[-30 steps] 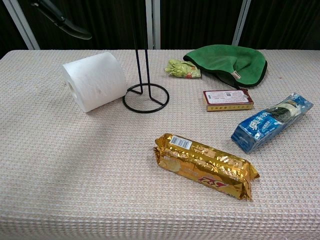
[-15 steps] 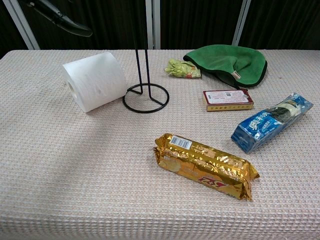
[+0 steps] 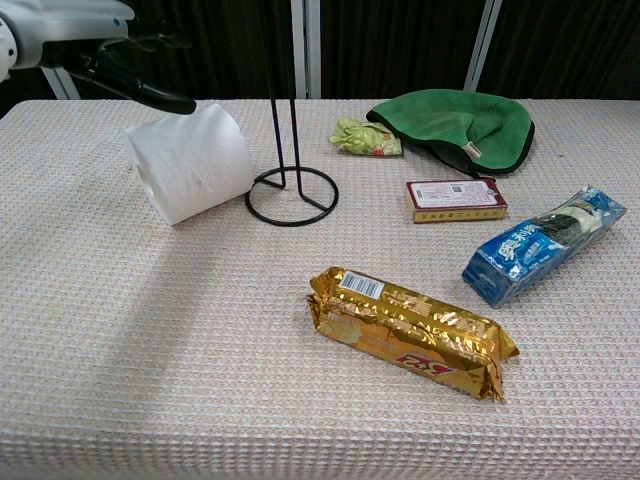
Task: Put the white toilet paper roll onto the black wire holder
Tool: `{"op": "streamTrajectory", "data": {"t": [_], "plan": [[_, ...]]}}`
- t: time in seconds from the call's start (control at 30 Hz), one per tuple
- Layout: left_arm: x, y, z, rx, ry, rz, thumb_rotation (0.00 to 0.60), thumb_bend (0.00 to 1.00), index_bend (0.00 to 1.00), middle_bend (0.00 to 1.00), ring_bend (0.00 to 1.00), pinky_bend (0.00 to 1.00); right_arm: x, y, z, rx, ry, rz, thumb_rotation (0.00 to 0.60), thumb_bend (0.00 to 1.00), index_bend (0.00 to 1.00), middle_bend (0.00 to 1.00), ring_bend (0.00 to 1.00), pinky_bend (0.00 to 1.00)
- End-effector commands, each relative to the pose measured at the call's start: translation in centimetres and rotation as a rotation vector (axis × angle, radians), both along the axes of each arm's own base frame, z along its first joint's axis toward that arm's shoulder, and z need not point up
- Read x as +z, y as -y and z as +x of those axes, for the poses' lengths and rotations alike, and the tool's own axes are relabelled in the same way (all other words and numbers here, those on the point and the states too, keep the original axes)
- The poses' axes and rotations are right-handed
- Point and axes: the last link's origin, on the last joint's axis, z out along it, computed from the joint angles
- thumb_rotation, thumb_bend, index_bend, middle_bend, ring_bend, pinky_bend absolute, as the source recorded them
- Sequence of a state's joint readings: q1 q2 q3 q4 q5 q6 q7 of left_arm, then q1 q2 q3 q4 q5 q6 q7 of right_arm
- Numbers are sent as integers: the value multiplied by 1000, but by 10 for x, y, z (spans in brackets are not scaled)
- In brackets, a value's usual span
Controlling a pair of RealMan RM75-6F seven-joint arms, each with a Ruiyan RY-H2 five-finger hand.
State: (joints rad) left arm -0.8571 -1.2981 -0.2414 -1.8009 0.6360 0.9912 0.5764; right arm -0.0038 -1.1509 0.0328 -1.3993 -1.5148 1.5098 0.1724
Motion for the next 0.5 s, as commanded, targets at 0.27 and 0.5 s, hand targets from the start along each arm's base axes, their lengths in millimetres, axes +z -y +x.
{"op": "streamTrajectory", "data": {"t": [0.27,0.5], "plan": [[-33,-21,10,133,-118,-60,128,54,0,0,0,154,2,0,-5,-17,-4,-4,600,176,0,0,0,0],[-46,-25,9,117,-181,-58,119,54,0,0,0,147,-1,1,-6,-20,-3,6,600,178,0,0,0,0]]}}
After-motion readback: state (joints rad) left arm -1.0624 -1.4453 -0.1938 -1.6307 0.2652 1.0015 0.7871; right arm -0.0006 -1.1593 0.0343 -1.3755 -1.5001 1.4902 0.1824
